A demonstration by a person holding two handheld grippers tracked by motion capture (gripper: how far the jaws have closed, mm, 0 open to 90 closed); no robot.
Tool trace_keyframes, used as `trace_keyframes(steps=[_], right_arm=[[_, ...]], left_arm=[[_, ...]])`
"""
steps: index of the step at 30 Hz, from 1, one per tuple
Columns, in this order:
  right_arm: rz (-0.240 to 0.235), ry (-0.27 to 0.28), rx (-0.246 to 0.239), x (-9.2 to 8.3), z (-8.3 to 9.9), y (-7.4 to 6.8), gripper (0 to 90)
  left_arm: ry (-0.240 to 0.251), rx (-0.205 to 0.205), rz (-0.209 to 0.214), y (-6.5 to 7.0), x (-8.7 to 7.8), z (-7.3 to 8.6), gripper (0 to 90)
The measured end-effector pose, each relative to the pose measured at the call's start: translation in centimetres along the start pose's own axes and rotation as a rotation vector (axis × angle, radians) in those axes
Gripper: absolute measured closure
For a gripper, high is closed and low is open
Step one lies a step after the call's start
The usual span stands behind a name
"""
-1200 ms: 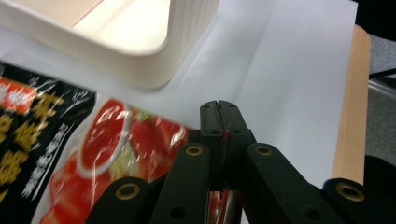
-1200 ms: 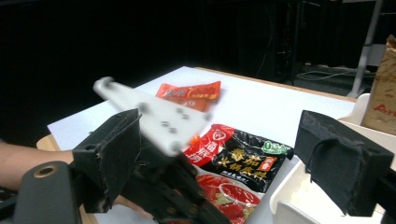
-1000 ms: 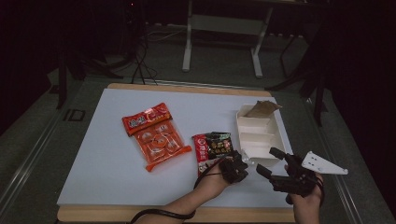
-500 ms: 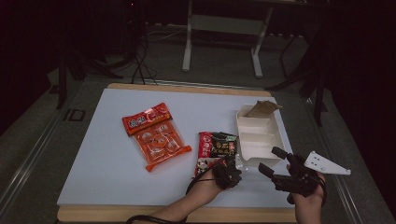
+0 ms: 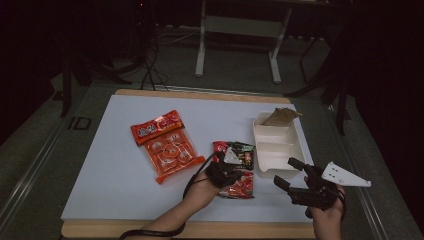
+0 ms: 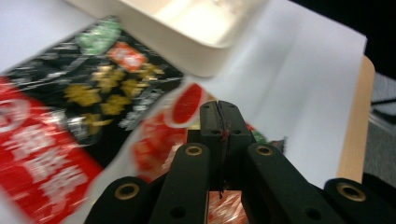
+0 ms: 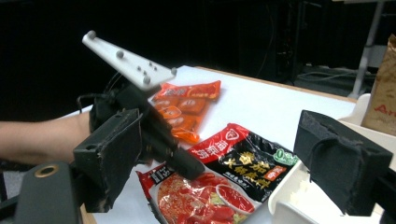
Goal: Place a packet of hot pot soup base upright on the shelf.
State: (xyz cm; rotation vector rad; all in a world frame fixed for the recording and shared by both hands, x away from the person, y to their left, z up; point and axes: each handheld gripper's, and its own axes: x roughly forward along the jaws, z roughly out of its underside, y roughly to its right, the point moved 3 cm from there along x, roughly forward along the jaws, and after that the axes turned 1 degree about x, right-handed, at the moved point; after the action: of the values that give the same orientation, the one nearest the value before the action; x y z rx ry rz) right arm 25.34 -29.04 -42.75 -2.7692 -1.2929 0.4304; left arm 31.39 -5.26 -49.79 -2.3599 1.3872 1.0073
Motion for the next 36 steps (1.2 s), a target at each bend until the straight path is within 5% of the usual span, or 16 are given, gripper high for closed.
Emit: trace_keyframes(steps=[3, 4, 10, 17, 26, 32, 36], right_arm=[[-0.009, 0.007, -0.005, 0.0, 0.0, 0.0, 16.0], [-0.014, 0.022, -0.013, -0.1, -0.1, -0.1, 16.5], [-0.029, 0.023, -0.031, -0.1, -0.1, -0.3, 14.7], [-0.003, -0.008, -0.050, 0.1, 0.1, -0.5, 14.1], [-0.004, -0.014, -0.048, 0.2, 0.3, -0.5, 14.1], [-0.009, -0.017, -0.050, 0.3, 0.3, -0.6, 14.1], [-0.014, -0.018, -0.046, 0.3, 0.3, -0.5, 14.1]], left_arm=[[0.012, -0.009, 0.007, -0.4, -0.3, 0.0, 90.0], [0.037, -0.025, 0.001, -1.6, -1.1, 0.1, 90.0], [0.101, -0.083, -0.007, -4.0, -1.8, 0.3, 89.3], [0.136, -0.089, -0.083, -6.8, -1.8, 0.0, 81.8], [0.101, -0.109, -0.197, -10.2, -0.5, 0.3, 62.2], [0.096, -0.163, -0.154, -11.5, 0.5, 0.2, 55.7], [0.073, -0.175, -0.162, -11.9, 1.3, 0.4, 55.7]])
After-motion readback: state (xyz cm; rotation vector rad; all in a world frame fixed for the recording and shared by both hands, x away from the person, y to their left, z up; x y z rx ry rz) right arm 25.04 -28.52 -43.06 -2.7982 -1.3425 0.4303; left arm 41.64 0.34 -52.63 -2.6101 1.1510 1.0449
